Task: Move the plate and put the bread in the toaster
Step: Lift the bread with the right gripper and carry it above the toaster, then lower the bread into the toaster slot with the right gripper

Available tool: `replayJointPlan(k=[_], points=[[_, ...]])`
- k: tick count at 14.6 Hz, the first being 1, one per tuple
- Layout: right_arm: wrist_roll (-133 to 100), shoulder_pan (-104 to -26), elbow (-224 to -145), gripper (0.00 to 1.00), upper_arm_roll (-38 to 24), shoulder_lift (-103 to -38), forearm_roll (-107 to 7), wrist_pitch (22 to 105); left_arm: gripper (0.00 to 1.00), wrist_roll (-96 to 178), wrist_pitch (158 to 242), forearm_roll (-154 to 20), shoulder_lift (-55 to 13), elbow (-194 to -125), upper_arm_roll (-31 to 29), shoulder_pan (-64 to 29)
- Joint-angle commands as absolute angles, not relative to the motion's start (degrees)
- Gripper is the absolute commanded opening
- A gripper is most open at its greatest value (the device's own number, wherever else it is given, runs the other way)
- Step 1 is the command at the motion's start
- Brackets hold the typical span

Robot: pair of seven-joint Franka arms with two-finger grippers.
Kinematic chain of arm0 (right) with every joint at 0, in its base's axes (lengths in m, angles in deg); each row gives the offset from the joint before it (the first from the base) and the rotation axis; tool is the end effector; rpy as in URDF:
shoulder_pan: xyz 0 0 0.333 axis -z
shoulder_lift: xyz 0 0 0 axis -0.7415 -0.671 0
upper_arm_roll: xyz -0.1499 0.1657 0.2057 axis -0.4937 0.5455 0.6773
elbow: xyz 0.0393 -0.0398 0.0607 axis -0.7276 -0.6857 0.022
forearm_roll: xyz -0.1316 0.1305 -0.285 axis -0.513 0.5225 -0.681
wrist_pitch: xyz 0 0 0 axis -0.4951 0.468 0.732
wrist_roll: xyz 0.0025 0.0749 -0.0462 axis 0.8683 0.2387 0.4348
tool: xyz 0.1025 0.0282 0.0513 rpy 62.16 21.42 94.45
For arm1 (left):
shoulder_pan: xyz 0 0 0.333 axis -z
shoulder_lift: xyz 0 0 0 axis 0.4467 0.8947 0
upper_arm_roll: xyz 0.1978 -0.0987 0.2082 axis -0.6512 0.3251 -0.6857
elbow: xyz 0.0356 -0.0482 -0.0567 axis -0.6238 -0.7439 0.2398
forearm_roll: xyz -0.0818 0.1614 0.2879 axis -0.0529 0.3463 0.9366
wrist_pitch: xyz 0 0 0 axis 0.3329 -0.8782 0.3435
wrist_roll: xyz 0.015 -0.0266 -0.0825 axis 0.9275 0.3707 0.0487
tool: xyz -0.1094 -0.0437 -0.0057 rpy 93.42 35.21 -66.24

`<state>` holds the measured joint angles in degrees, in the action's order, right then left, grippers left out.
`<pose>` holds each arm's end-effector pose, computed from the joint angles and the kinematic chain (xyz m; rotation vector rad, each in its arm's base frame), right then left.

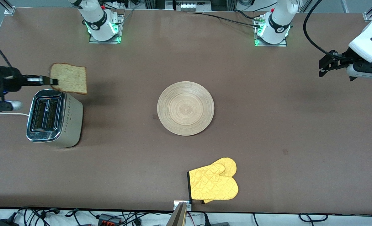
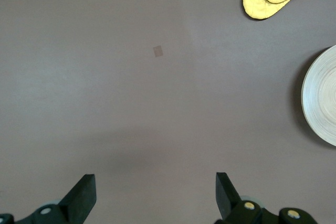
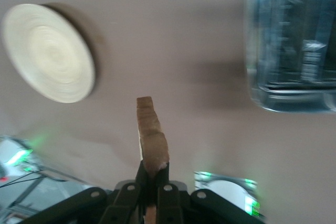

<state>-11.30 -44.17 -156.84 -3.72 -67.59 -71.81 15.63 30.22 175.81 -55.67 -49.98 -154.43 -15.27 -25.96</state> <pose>0.5482 -0.0140 0.5244 -2.8171 0.0814 0.5803 0.4872 -0.0348 0.6040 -3.0848 0.2433 -0.0578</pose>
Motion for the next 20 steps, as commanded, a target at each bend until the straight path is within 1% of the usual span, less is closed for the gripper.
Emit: replayJointPlan(k=[1, 3, 5, 6, 8, 10, 12, 13, 16, 20], points=[[-12.5, -43.6, -142.0, 0.00, -3.5, -75.5, -79.8, 8.7, 1.00, 31.0, 174.4, -54.4, -49.3, -152.7, -14.9, -25.8], [-16.7, -43.6, -140.4, 0.00, -3.6, -76.6, -83.5, 9.5, 1.00, 30.9, 174.4, -54.4, -49.2, -152.6, -14.9, -25.8], [-22.1, -44.2, -140.4, 0.00, -2.8, -76.6, -91.4, 14.1, 1.00, 31.0, 174.4, -54.4, -49.3, -152.6, -14.9, -25.8], [-28.8, -44.4, -140.5, 0.00, -2.5, -76.6, -93.7, 15.6, 1.00, 31.0, 174.4, -54.4, -49.3, -152.6, -14.9, -25.8], [-34.3, -44.3, -141.3, 0.00, -2.9, -76.7, -94.2, 17.2, 1.00, 30.9, 174.5, -54.3, -49.3, -152.6, -14.9, -25.8], [-33.9, -44.3, -142.2, 0.00, -3.1, -77.2, -94.7, 17.5, 1.00, 30.9, 174.6, -54.3, -49.2, -152.6, -14.9, -25.8], [-30.0, -46.0, -144.5, 0.00, -2.9, -77.3, -101.0, 20.8, 1.00, 30.9, 174.5, -54.4, -49.2, -152.6, -14.9, -25.8], [-27.4, -47.2, -145.8, 0.00, -2.9, -77.3, -102.3, 21.4, 1.00, 30.9, 174.6, -54.3, -49.2, -152.6, -14.9, -25.8], [-17.9, -48.3, -146.1, 0.00, -2.9, -79.8, -102.6, 21.6, 1.00, 30.9, 174.6, -54.3, -49.2, -152.6, -15.0, -25.9], [-17.2, -48.1, -145.8, 0.00, -2.9, -80.4, -102.1, 22.0, 1.00, 30.9, 174.7, -54.3, -49.2, -152.6, -15.0, -25.9]])
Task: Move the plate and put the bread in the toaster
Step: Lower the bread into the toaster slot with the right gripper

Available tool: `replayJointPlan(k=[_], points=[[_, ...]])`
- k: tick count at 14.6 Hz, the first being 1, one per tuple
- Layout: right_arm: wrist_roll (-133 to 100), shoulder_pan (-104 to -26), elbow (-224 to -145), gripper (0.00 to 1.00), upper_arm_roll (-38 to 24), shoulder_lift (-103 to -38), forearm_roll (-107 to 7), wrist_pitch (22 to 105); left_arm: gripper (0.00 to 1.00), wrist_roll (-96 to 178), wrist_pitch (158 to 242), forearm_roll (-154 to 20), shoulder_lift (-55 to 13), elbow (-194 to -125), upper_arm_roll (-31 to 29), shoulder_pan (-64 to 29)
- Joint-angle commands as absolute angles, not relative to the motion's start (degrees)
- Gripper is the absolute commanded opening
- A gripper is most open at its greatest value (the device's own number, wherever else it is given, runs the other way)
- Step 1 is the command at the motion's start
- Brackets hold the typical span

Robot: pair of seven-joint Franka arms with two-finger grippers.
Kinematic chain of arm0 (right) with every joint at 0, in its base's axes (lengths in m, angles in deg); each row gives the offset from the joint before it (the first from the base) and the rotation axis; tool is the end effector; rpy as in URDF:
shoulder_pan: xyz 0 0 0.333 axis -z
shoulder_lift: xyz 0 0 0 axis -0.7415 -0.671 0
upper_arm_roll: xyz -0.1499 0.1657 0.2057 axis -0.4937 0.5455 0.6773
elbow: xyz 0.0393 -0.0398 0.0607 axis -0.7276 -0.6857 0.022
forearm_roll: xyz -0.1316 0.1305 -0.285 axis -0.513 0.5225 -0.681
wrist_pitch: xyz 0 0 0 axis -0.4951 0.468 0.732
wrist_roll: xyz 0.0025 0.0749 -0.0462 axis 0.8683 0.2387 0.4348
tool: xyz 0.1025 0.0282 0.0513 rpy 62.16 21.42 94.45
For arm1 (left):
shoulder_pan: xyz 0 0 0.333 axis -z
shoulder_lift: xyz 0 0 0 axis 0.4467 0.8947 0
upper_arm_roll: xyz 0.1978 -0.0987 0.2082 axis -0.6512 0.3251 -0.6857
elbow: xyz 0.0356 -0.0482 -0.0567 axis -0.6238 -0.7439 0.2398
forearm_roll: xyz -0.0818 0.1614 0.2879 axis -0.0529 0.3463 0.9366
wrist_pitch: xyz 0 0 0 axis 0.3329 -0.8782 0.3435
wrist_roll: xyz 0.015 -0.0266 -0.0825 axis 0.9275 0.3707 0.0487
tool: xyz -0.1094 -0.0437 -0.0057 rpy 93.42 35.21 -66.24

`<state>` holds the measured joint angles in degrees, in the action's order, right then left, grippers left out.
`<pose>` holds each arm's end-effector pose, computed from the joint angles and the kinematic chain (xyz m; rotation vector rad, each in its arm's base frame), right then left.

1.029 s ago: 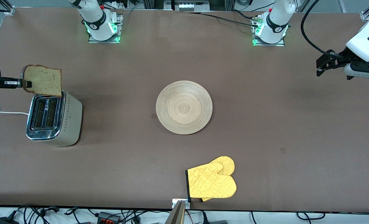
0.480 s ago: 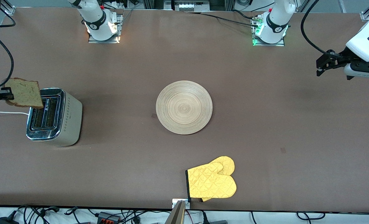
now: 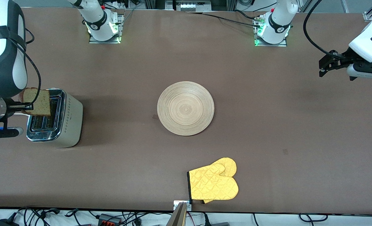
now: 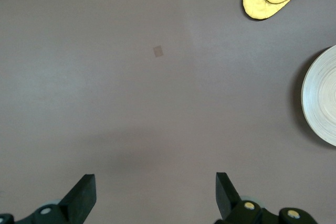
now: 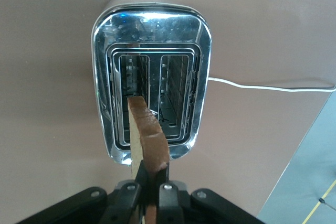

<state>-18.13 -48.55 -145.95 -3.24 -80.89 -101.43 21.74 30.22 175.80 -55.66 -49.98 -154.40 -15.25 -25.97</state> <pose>0.6129 -0.0391 0.4644 2.8447 0.1013 -0.5308 0.4872 -0.0349 0.6042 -3.0845 0.2436 -0.0584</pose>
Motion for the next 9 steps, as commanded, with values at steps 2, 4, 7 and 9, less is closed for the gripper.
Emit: replayJointPlan(k=[2, 4, 7, 9], points=[[-17.2, -47.9, -145.8, 0.00, -2.9, -81.1, -101.6, 22.9, 1.00, 30.9, 174.7, -54.3, -49.2, -152.6, -15.0, -25.9], [-17.1, -47.8, -145.9, 0.00, -2.9, -81.8, -101.2, 23.7, 1.00, 30.9, 174.6, -54.4, -49.2, -152.6, -14.9, -25.9], [-16.6, -47.8, -146.0, 0.00, -3.0, -82.5, -100.1, 24.5, 1.00, 30.9, 174.5, -54.4, -49.3, -152.6, -14.9, -25.9], [-16.7, -47.8, -146.2, 0.00, -3.0, -82.9, -99.2, 26.4, 1.00, 30.9, 174.5, -54.4, -49.3, -152.6, -15.0, -25.9]])
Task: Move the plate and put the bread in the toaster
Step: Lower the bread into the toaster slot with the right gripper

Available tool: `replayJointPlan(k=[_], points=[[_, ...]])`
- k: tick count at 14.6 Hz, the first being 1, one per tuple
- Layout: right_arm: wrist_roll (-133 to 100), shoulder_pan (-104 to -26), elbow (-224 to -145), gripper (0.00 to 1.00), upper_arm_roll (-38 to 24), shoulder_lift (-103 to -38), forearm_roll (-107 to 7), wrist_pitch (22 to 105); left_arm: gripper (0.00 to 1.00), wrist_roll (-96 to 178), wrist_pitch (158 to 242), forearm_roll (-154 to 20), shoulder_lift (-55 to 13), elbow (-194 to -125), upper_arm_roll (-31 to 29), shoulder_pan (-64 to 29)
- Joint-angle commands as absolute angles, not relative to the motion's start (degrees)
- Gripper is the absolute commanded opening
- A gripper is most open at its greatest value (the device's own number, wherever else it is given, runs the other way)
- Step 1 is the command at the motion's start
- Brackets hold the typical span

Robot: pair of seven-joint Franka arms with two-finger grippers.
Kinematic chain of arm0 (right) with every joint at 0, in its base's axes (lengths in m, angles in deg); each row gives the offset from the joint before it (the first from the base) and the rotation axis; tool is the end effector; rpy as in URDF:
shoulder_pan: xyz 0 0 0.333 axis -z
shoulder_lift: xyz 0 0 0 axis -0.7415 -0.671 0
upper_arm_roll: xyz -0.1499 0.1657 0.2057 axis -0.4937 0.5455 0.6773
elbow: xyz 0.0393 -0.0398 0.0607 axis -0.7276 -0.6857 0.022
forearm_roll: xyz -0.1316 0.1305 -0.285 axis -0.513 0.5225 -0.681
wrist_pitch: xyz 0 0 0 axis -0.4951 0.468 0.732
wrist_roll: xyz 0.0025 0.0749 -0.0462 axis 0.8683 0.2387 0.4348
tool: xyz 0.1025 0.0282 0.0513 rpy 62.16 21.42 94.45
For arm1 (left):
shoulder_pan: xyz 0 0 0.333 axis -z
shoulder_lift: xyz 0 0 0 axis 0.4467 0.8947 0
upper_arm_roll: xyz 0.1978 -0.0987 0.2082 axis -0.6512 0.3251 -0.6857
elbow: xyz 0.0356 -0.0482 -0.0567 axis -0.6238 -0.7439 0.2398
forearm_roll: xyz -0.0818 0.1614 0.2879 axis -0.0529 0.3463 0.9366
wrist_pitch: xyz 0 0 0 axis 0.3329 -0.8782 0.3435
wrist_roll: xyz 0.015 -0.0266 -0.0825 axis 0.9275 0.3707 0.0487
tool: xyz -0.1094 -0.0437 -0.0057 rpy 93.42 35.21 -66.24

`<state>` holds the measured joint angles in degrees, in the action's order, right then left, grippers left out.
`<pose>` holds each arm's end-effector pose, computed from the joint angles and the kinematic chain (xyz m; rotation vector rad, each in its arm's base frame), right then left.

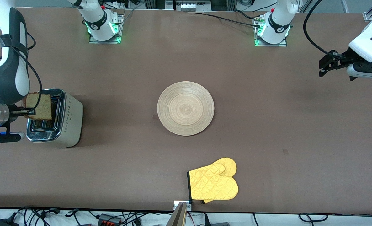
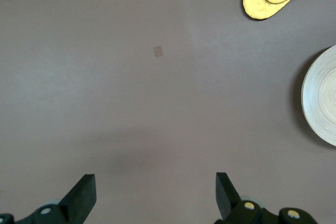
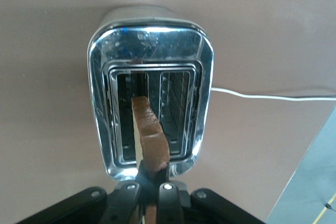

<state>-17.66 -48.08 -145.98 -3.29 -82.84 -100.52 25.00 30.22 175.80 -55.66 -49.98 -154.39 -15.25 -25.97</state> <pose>0.6246 -0.0417 0.4450 2.8629 0.0966 -0.5002 0.4872 -0.0349 0.6043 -3.0845 0.2436 -0.0586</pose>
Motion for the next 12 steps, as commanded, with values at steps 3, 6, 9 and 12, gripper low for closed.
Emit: replayJointPlan(k=[3, 6, 9, 12], points=[[-16.7, -47.8, -146.1, 0.00, -3.0, -83.3, -98.9, 27.8, 1.00, 30.9, 174.4, -54.4, -49.3, -152.6, -14.9, -25.9], [-16.6, -47.8, -146.2, 0.00, -3.0, -84.4, -98.9, 29.4, 1.00, 30.9, 174.3, -54.4, -49.3, -152.6, -15.0, -25.9], [-15.5, -48.0, -146.3, 0.00, -3.0, -84.5, -98.9, 29.9, 1.00, 30.9, 174.3, -54.4, -49.3, -152.6, -15.0, -25.9], [-15.5, -47.9, -148.0, 0.11, -2.9, -84.2, -98.8, 30.8, 1.00, 30.9, 174.3, -54.4, -49.3, -152.6, -14.9, -25.9]])
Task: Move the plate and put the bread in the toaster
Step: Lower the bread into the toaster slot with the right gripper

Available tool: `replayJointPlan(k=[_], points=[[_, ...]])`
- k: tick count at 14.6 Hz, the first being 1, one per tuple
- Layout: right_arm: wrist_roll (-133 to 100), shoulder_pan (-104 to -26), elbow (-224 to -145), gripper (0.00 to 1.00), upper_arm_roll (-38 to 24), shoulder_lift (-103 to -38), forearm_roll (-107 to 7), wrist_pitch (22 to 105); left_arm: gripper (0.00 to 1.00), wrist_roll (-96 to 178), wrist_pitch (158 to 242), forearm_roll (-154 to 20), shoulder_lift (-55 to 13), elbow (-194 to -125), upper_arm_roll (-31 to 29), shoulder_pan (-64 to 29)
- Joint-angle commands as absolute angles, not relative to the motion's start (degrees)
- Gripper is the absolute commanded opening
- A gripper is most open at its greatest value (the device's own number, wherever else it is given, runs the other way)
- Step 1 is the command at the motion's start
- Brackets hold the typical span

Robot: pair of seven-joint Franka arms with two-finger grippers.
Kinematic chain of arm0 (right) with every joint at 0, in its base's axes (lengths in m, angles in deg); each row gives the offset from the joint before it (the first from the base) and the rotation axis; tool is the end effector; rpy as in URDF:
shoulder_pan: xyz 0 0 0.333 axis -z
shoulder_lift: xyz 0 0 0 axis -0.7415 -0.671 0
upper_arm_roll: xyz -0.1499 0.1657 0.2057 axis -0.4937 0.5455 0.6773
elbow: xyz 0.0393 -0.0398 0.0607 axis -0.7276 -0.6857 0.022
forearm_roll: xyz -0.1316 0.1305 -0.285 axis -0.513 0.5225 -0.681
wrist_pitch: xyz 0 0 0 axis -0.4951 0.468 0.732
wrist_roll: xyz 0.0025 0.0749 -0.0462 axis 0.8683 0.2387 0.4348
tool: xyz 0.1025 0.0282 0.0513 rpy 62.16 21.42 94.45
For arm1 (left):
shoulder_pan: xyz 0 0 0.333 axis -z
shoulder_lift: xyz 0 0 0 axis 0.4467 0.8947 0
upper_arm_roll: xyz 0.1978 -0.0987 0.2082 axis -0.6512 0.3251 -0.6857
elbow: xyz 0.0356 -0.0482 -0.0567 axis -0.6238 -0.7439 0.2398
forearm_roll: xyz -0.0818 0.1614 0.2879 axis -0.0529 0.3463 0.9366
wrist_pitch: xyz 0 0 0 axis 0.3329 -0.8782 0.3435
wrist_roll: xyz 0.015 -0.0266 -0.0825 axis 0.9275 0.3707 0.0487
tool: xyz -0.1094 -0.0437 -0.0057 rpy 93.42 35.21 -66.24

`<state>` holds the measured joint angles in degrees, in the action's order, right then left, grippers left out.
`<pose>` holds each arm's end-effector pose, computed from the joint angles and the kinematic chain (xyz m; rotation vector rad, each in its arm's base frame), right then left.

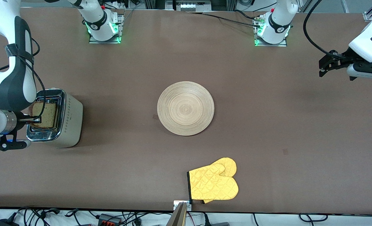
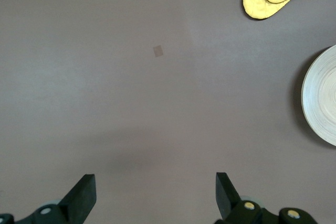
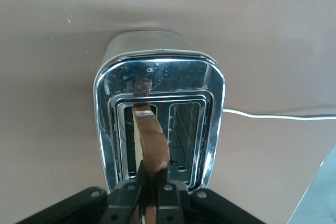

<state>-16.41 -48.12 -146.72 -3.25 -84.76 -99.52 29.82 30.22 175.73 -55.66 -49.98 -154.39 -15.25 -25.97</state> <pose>0.6385 -0.0377 0.4221 2.8833 0.0917 -0.4428 0.4871 -0.0349 0.6042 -3.0846 0.2435 -0.0568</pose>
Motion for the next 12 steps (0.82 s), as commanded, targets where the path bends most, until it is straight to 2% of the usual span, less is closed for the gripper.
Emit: replayJointPlan(k=[1, 2, 3, 12], points=[[-15.6, -47.9, -148.1, 0.45, -2.9, -84.2, -98.8, 30.5, 1.00, 30.9, 174.3, -54.4, -49.3, -152.6, -14.8, -25.8], [-16.0, -47.8, -148.2, 0.82, -2.9, -84.3, -98.7, 30.6, 1.00, 30.9, 174.3, -54.4, -49.3, -152.6, -14.8, -25.8], [-15.9, -47.7, -148.3, 1.00, -2.9, -84.3, -97.8, 30.6, 1.00, 30.9, 174.3, -54.4, -49.3, -152.6, -14.9, -25.9], [-16.6, -46.0, -147.9, 1.00, -3.1, -76.2, -90.3, 22.3, 1.00, 30.9, 174.2, -54.4, -49.4, -152.6, -14.9, -25.9]])
